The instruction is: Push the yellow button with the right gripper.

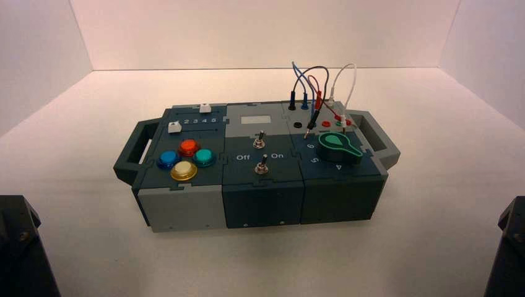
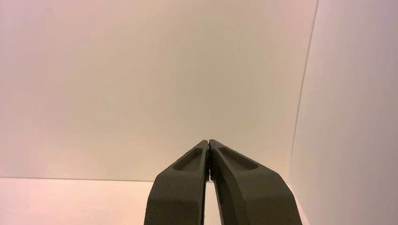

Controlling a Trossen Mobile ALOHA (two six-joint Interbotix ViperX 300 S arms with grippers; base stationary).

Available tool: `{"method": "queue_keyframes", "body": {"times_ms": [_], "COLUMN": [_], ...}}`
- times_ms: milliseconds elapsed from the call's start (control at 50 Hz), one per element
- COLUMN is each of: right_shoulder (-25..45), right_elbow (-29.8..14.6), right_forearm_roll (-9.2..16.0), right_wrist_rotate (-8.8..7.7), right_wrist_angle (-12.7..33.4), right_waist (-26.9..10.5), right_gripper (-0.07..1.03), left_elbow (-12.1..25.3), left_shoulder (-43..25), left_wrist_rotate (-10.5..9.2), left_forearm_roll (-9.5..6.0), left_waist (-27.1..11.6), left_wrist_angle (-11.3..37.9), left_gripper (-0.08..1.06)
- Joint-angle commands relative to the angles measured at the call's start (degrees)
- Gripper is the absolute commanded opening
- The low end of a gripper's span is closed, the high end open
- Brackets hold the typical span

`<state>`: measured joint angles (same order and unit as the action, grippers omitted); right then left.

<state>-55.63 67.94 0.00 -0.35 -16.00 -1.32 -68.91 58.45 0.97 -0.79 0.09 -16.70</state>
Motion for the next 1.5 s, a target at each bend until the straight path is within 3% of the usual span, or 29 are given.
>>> {"method": "queue_keyframes", "body": {"times_ms": [20,240,340,500,580,620,840,1000,1040,1200,1340,1500], "right_shoulder": [0.7,2.1,2.3,3.1,3.3,4.3,7.8,9.6,10.6,13.6,17.8,21.6], "right_elbow": [-1.2,-1.4,-2.0,-4.3,-4.5,-5.3,-7.6,-9.6,-10.7,-12.4,-13.4,-14.1], "right_forearm_roll": [-0.1,-0.1,-0.1,-0.1,-0.1,-0.1,0.4,1.1,2.1,5.5,11.1,13.4], "right_wrist_rotate": [0.0,0.26,0.35,0.0,0.0,0.0,0.09,0.35,0.35,0.44,0.44,0.44], "right_wrist_angle": [0.3,1.1,4.7,13.0,14.2,17.4,24.9,29.1,31.2,34.9,36.7,36.8], "right_waist": [0.0,-0.4,-2.0,-7.6,-8.6,-12.0,-18.0,-23.1,-25.9,-32.3,-39.6,-43.7], "right_gripper": [-0.02,-0.02,-0.02,-0.02,-0.02,-0.02,-0.02,-0.02,-0.02,-0.02,-0.02,-0.02], "left_elbow": [0.7,0.7,1.2,4.4,5.0,7.2,12.2,14.5,15.7,16.4,14.7,14.0], "left_shoulder": [-0.2,-0.4,-0.7,-1.7,-2.0,-3.3,-8.5,-9.7,-10.4,-12.7,-15.2,-17.1], "left_wrist_rotate": [0.09,0.26,0.35,1.41,2.11,3.69,4.04,4.04,4.04,4.13,6.06,6.06], "left_forearm_roll": [0.0,0.0,0.0,0.0,0.0,0.0,-0.09,-0.18,-0.44,-0.44,-0.35,-0.35], "left_waist": [0.3,0.3,0.2,-2.6,-3.7,-7.9,-15.9,-19.1,-20.0,-20.9,-20.9,-20.9], "left_wrist_angle": [-0.2,0.3,2.8,13.6,15.8,23.5,42.7,50.2,53.3,56.7,56.1,54.3], "left_gripper": [-0.03,-0.03,-0.03,-0.03,-0.03,-0.03,-0.03,-0.03,-0.03,-0.03,-0.03,-0.03]}}
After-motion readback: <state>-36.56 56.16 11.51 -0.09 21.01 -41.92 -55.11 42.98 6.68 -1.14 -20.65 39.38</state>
